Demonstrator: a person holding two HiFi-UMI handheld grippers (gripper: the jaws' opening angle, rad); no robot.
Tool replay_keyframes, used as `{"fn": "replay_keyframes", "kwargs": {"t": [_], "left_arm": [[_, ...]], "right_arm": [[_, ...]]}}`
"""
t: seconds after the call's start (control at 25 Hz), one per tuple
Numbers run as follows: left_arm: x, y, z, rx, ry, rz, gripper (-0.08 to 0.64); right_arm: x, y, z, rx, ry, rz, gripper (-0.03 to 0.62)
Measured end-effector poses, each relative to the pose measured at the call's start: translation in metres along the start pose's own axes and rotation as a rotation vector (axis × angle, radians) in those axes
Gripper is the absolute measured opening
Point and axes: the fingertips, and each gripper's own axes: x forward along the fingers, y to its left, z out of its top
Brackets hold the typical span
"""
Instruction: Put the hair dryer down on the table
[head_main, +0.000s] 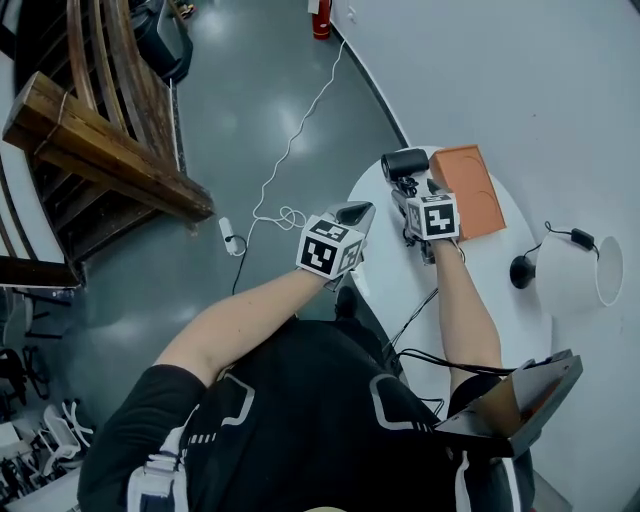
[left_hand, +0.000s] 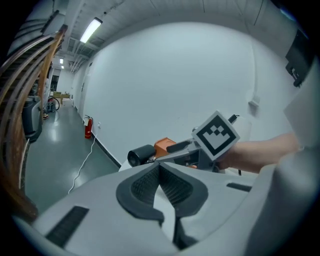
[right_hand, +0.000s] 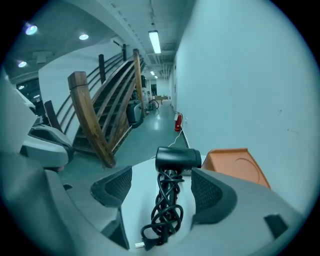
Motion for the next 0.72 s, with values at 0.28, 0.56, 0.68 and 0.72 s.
{"fn": "replay_keyframes", "kwargs": {"t": [0.28,0.56,0.68,0.72], "left_arm": [[-0.025,-0.006,0.030,0.084,-0.070,-0.021,0.000],[-0.061,-0.024,0.055,0.175,-0.159,-0.055,0.000],[-0.074,-0.042,0.060,0.214,-0.172,-0.093,0.000],[-0.078,-0.045,0.063,0.216,-0.182,-0.101,0.000]], "right_arm": [[-0.065,0.017,0.038,0.004,-0.180,-0.074,0.352],[-0.119,0.042,0.070,0.022,-0.366,-0.129,0.211],[-0.140,0.054,0.079,0.017,-0.402,-0.136,0.208],[-0.146,0.059,0.082,0.005,-0.412,-0.141,0.208]]}}
